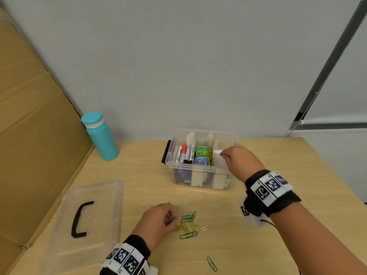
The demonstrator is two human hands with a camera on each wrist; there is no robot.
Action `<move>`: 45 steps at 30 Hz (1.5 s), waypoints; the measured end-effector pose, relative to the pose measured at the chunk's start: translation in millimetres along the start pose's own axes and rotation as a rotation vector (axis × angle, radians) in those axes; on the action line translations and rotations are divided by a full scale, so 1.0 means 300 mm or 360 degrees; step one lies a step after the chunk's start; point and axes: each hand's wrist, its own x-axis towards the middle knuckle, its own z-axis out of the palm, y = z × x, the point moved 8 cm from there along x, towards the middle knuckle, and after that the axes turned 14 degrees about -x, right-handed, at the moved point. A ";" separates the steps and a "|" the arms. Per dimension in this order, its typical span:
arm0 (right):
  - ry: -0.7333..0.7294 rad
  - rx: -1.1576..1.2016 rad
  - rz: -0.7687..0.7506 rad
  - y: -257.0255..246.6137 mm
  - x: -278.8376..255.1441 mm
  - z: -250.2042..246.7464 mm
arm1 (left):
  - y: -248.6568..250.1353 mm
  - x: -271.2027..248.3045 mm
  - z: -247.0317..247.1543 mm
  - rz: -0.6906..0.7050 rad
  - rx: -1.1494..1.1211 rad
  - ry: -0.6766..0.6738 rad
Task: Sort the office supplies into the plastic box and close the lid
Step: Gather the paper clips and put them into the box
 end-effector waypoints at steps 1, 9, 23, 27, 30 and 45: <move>0.0192 0.0072 0.0057 0.022 -0.038 -0.018 | 0.031 -0.001 -0.015 0.0033 -0.0034 0.0032; 0.0543 0.0442 0.0105 0.084 -0.240 0.153 | 0.488 0.192 -0.122 0.0532 0.0144 0.0257; 0.0622 0.0485 0.0048 0.074 -0.244 0.167 | 0.566 0.532 0.036 0.0262 0.0344 -0.0276; 0.0530 0.0468 0.0066 0.079 -0.241 0.174 | 0.485 0.342 -0.133 0.0419 -0.0156 0.0085; 0.0548 0.0270 0.0072 0.038 -0.277 0.133 | 0.335 0.198 -0.199 0.0379 -0.0241 0.0228; -0.0510 -0.0045 -0.0758 -0.433 -0.384 0.358 | -0.082 0.053 0.091 -0.0141 0.0151 -0.0180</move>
